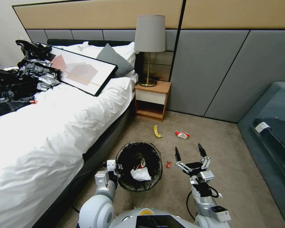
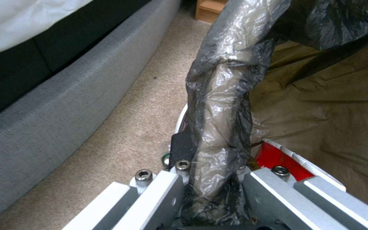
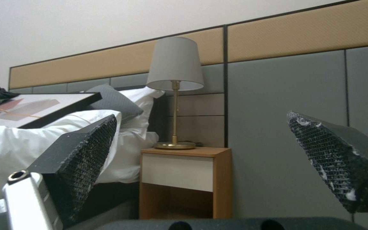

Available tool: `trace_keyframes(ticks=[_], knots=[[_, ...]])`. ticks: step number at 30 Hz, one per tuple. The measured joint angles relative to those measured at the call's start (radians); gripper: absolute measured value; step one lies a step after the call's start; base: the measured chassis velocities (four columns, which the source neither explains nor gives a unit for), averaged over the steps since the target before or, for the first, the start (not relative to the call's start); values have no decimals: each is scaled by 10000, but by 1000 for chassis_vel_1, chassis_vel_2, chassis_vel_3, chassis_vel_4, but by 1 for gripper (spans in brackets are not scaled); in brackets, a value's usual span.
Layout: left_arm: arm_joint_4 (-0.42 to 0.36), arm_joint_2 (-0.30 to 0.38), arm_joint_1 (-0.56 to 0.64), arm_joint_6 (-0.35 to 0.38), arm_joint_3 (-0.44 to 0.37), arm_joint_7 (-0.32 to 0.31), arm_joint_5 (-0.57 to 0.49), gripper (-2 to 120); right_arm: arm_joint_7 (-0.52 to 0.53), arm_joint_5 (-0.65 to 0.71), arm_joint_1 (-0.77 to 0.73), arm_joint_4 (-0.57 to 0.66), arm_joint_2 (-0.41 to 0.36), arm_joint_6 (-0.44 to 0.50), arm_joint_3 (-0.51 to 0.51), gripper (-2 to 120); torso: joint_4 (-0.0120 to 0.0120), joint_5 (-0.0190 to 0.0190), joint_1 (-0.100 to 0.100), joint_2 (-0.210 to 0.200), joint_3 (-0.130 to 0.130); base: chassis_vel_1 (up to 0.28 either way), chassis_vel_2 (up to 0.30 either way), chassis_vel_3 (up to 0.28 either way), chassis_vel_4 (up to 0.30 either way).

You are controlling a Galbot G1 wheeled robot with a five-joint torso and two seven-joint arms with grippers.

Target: Pick up the trash bin, then pick up the garbage from the floor and place it into the trash bin.

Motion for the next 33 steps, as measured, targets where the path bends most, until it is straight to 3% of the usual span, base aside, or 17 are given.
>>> trace_keyframes(ticks=[10, 18, 28, 33], knots=[[-88, -36, 12, -49, -185, 7, -8, 0, -1, 252, 349, -965, 7, 154, 823, 100, 0, 1, 0, 0, 1, 0, 0, 0, 0], [-152, -75, 6, -50, -277, 7, -20, 0, 47, 262, 584, -1413, -17, 19, 887, 100, -1, 1, 0, 0, 1, 0, 0, 0, 0], [-327, -82, 46, -48, -315, 7, -26, 0, 552, 309, 1680, -1690, -756, -1839, 713, 100, -1, 1, 1, 0, 1, 0, 0, 0, 0], [-419, -115, 85, -34, -356, 0, -27, 0, 979, 460, 2963, -1984, -1267, -3695, 315, 100, 0, 1, 0, 0, 1, 0, 0, 0, 0]])
